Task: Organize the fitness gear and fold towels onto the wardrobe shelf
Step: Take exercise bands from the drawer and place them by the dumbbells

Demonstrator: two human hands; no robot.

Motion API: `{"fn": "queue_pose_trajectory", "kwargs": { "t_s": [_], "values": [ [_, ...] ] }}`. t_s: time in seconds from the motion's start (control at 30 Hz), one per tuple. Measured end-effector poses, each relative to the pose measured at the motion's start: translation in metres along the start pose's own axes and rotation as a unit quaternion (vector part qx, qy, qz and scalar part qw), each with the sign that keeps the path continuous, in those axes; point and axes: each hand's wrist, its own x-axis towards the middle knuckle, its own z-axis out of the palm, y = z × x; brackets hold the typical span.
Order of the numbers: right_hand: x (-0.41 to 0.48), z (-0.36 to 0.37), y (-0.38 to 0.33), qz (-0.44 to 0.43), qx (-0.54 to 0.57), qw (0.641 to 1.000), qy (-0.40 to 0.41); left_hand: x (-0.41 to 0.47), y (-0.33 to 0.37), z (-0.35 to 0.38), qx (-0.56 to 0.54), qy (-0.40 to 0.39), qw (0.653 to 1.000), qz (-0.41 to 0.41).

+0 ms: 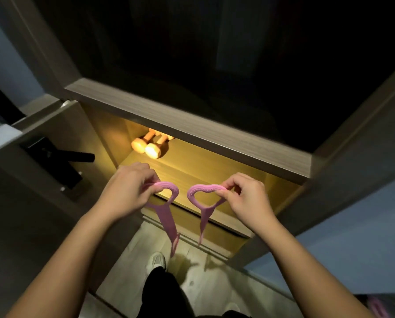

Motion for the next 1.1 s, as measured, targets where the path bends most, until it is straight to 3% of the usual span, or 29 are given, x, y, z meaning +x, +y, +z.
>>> {"fn": "queue_pose_trajectory", "kwargs": {
  "t_s": [0.07,0.2,0.47,0.7,1.0,1.1],
  "values": [
    [0.010,0.018,0.000,0.018,0.009,1.000,-0.010,0.009,-0.019,0.004,-0.019,-0.020,1.000,0.010],
    [0.027,0.078,0.011,0.058,0.053,0.996,0.052,0.030,-0.072,0.030,-0.044,-0.071,0.996,0.037],
    [-0.010,0.182,0.053,0.106,0.026,0.989,0.102,0.017,-0.152,0.121,-0.033,-0.066,0.994,0.082],
    [-0.086,0.245,0.043,0.042,0.019,0.977,0.208,-0.045,-0.187,0.166,-0.046,0.003,0.989,0.137],
    [-0.139,0.259,-0.023,-0.039,0.066,0.972,0.221,-0.079,-0.181,0.134,-0.159,-0.006,0.974,0.160],
    [-0.144,0.262,-0.035,-0.056,0.079,0.972,0.214,-0.081,-0.164,0.129,-0.269,-0.026,0.950,0.158]
  ]
}}
